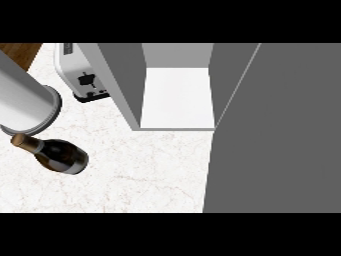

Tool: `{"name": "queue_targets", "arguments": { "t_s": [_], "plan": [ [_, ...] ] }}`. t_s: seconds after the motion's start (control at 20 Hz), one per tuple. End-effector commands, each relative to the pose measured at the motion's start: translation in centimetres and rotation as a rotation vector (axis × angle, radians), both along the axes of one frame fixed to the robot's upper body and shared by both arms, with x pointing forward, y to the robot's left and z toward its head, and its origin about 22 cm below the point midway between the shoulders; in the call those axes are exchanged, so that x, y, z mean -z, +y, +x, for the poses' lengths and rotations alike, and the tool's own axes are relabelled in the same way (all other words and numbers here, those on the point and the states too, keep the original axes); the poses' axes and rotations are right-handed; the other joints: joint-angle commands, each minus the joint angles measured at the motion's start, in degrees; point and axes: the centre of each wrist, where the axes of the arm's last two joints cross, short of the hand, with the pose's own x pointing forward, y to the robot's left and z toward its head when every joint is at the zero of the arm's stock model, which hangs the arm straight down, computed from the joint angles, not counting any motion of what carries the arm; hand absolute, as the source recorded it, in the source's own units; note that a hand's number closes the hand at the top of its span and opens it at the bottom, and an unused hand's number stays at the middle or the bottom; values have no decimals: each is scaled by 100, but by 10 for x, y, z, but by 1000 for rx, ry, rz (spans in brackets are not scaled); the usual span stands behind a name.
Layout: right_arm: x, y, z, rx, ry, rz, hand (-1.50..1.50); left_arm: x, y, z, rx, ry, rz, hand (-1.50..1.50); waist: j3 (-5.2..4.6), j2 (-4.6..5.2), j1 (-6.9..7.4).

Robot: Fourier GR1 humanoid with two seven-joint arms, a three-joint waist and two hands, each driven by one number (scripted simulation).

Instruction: Pick up the wine, place it into the cabinet and close the cabinet

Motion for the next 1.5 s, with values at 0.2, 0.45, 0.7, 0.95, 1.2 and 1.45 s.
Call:
{"name": "queue_targets", "arguments": {
  "t_s": [0.2,0.45,0.7,0.95,1.2,1.45],
  "plan": [
    [-11,-1,-31,-20,-44,24,-150,0,40,2,4,3,-62,-150,0,-5,-18],
    [-16,-3,-37,-26,-33,22,-150,2,53,8,-7,72,-84,-150,3,-4,-30],
    [-17,7,-23,-21,-38,23,-150,48,75,26,-1,125,-84,-150,-1,5,-20],
    [-8,-4,-19,-47,-32,17,-150,72,87,15,28,154,-82,-150,3,5,-12],
    [-25,-2,-33,-50,-27,-6,-150,94,96,45,18,150,-93,-150,-1,6,-48],
    [-17,-1,-25,-39,-29,19,-150,123,101,25,-52,147,-65,-150,2,3,-20]
  ]
}}
